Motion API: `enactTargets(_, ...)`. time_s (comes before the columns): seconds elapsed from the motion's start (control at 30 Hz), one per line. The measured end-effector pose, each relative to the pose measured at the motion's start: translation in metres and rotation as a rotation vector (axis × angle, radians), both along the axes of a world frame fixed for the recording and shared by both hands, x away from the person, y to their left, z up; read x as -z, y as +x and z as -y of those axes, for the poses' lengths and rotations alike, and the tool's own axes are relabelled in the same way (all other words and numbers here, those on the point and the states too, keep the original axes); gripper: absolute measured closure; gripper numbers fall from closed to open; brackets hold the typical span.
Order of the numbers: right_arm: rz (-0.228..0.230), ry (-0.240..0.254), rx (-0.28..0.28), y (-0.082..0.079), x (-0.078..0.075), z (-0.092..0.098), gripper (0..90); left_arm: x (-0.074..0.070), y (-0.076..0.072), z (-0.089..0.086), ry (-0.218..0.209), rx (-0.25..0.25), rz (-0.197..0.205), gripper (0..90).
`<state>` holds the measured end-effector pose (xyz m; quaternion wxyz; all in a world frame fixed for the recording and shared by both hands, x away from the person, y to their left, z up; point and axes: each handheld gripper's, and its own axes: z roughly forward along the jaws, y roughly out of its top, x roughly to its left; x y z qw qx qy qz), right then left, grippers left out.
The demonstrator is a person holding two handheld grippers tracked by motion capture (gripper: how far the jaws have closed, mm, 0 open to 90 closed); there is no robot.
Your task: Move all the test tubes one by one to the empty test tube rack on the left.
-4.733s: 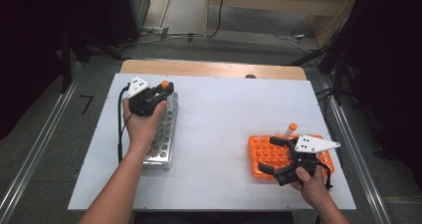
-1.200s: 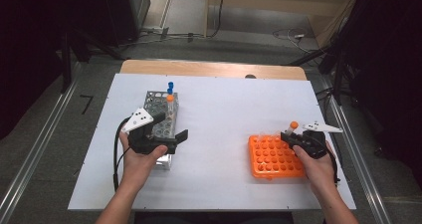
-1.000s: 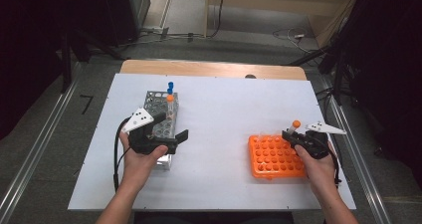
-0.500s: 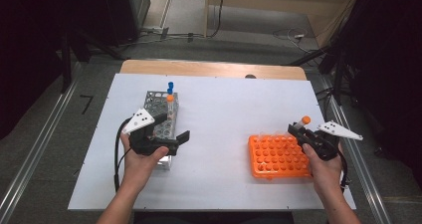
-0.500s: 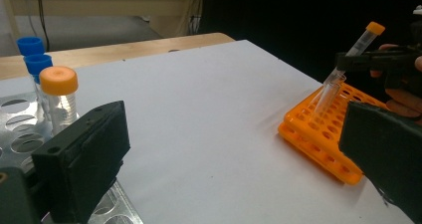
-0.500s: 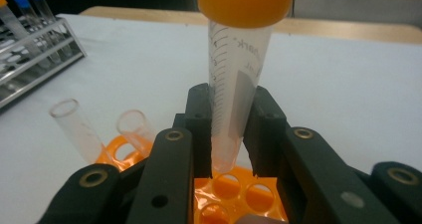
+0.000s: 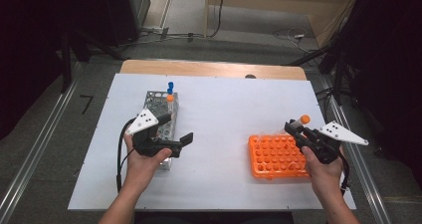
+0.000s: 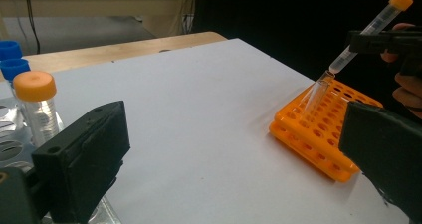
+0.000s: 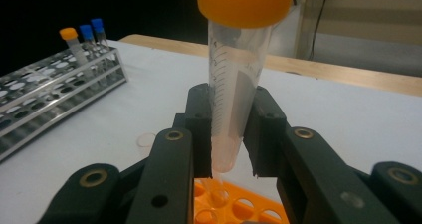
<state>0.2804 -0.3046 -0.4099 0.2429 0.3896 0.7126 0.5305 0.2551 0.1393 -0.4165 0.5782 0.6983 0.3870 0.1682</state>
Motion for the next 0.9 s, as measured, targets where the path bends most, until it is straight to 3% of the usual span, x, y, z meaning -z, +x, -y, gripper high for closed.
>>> enactTargets(0.4, 0.01, 0.021, -0.131, -0.009, -0.001, -0.025, 71.8, -0.002, -0.003, 0.011, 0.011, 0.039, 0.004, 0.0)
enactTargets(0.9, -0.065, -0.012, -0.313, -0.014, 0.019, -0.078, 71.8, 0.0, -0.004, 0.032, -0.001, 0.125, 0.006, 5.1)
